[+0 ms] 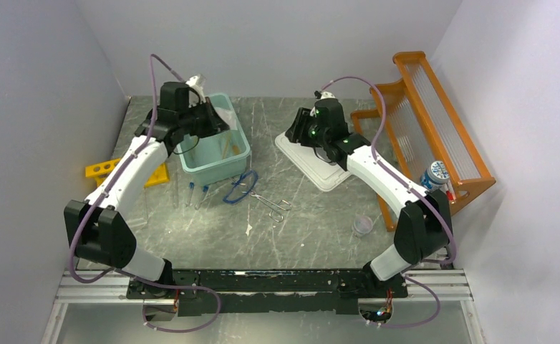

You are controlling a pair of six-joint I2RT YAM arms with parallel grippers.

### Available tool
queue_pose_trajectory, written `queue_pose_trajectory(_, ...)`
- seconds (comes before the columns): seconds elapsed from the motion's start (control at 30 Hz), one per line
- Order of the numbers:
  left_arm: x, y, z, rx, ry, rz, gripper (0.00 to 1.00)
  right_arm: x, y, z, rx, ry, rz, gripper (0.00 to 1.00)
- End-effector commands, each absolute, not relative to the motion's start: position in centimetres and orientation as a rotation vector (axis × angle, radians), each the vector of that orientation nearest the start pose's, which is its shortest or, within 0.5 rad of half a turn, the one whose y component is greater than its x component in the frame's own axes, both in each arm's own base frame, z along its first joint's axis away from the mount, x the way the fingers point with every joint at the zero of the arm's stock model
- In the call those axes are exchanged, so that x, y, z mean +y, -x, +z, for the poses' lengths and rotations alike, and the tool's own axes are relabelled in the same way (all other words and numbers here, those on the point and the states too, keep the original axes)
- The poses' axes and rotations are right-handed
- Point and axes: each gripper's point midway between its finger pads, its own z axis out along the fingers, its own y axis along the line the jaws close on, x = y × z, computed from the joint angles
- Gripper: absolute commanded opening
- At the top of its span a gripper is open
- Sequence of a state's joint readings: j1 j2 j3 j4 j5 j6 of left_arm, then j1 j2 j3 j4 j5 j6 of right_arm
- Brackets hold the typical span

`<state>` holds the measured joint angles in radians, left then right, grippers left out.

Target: Organize the chemistry lab equipment

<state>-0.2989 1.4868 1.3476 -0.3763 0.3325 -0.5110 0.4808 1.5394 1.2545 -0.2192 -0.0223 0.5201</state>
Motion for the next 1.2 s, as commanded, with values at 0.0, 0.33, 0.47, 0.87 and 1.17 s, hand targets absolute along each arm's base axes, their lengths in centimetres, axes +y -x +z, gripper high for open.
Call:
queue_pose_trajectory(0.0,-15.5,-39.5,23.8,2.256,0.085,-0.621,0.05,24.3,-40.7,20.9,2.158,-0.024,0.641,0.51)
queue_pose_trajectory(0.33,-15.2,-38.3,15.5,2.572,-0.015,-0.623,0.05,25.7,-41.1,18.5,2.238,-0.008,0.68,0.51)
queue_pose_trajectory(0.47,-13.2,-38.0,12.9,2.685,-0.034,-0.459,0.05,26.3,-41.5,18.1,2.251,0.002,0.698,0.51)
queue_pose_trajectory(0.87,-11.4,-40.3,10.5,2.733,-0.066,-0.272,0.26,26.8,-41.1,16.2,2.308,0.008,0.724,0.51)
queue_pose_trajectory(1.17,-9.6,-43.9,16.9,2.538,0.011,-0.131,0.49,26.6,-39.0,15.0,2.34,0.122,0.661,0.58)
